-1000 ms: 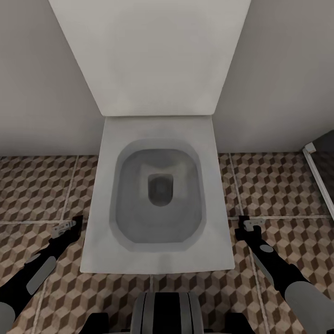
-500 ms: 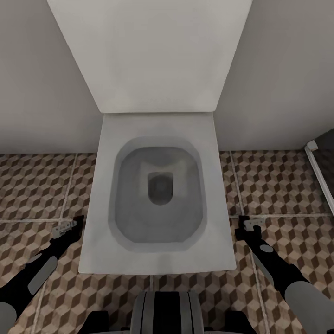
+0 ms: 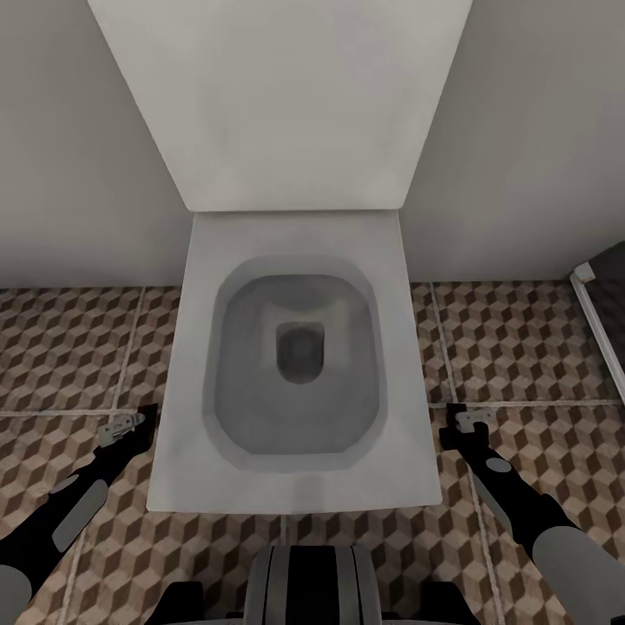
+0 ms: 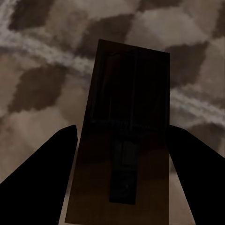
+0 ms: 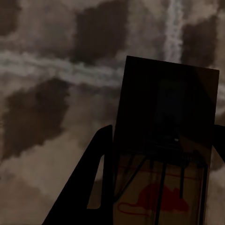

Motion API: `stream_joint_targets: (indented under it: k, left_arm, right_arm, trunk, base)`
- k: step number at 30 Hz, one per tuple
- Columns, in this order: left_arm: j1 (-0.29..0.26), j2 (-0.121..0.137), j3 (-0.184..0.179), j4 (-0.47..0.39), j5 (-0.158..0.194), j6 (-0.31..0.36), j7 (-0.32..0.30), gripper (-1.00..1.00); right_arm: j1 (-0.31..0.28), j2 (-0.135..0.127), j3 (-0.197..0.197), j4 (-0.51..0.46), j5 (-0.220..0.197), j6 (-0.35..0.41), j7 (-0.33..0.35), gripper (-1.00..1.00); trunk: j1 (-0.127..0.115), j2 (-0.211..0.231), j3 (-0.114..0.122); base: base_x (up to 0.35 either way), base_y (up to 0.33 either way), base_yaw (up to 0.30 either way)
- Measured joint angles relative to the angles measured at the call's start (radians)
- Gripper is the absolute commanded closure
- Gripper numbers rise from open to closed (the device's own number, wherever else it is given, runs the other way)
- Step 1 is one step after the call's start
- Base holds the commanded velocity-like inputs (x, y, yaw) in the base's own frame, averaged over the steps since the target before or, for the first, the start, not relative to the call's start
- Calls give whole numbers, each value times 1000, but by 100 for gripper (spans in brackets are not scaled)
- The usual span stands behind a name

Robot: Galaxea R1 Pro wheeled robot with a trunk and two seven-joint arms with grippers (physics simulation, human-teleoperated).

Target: Take the four mousetraps from the cabinet in the bathroom and place them on the bathroom floor. Make sure all four end up on the same floor surface, and ensure that at least two of them are either under or directly next to the same bathroom sink.

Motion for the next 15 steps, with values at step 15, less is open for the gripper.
stream_joint_targets:
  k: [15]
  left_arm:
    - [0,0,1,0,-24,0,0,100]
  right_arm:
    - [0,2,1,0,1,1,3,100]
  trunk:
    - [0,0,0]
  base:
    - [0,0,0]
